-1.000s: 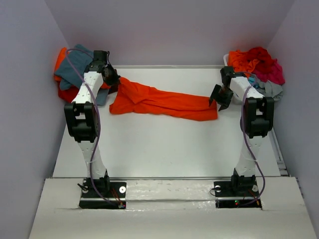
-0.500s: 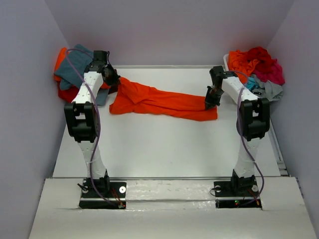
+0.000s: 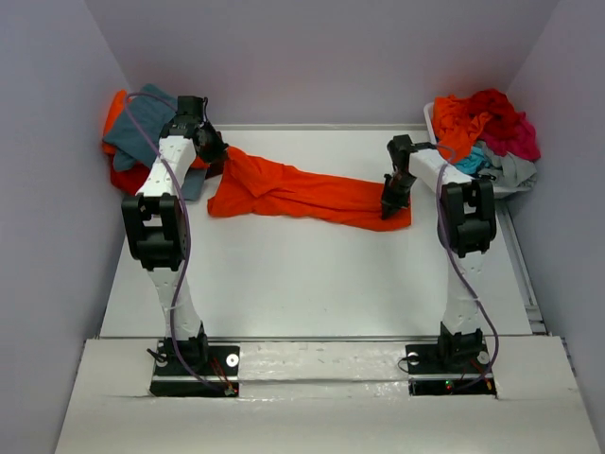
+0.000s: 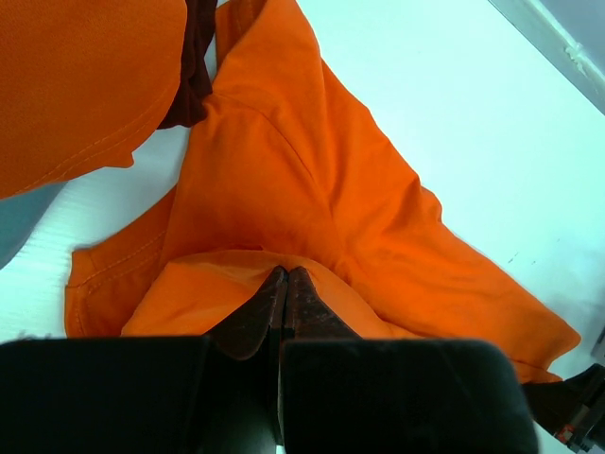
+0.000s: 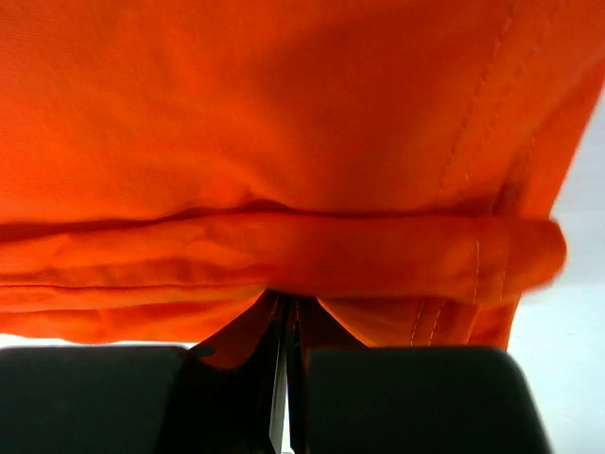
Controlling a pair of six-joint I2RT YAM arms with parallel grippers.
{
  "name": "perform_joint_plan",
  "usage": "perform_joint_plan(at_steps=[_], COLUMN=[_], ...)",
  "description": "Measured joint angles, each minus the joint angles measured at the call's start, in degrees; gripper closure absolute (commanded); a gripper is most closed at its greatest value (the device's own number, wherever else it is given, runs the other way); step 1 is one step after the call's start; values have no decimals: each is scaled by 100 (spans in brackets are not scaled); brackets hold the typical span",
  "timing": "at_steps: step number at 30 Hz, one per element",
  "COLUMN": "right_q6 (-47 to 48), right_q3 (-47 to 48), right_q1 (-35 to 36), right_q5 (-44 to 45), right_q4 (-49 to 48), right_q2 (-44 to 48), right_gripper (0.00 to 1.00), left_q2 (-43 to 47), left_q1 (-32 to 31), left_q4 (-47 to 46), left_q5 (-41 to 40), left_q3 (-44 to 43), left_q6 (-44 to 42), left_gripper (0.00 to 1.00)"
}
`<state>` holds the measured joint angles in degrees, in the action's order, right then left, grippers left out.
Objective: Fold and stack the t-shirts
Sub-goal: Fold the other side of the tshirt into a rectangle
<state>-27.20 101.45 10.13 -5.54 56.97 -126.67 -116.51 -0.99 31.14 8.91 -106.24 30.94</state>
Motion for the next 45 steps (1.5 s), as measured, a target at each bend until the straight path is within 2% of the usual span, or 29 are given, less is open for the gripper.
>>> perform_joint_plan(at_steps=[16, 25, 37, 41, 45], right_q6=[87, 133, 201, 199, 195], right_q3=[1429, 1700, 3230, 3254, 2708], right_q1=[46, 46, 46, 46, 46], right_q5=[-24, 61, 168, 166, 166], right_q4=[446, 553, 730, 675, 625], right_q2=[-590, -763, -1554, -1532, -1283], right_gripper=[93, 93, 93, 93, 93], left_q2=[-2, -111, -140, -140, -140], left_q1=[0, 0, 0, 0, 0], left_q4=[-2, 0, -4, -11, -13], left_q5=[-37, -39, -44, -48, -59], left_q3=[0, 0, 13, 72, 131], left_q6=[-2, -4, -4, -7, -7], left_gripper=[94, 94, 94, 94, 94])
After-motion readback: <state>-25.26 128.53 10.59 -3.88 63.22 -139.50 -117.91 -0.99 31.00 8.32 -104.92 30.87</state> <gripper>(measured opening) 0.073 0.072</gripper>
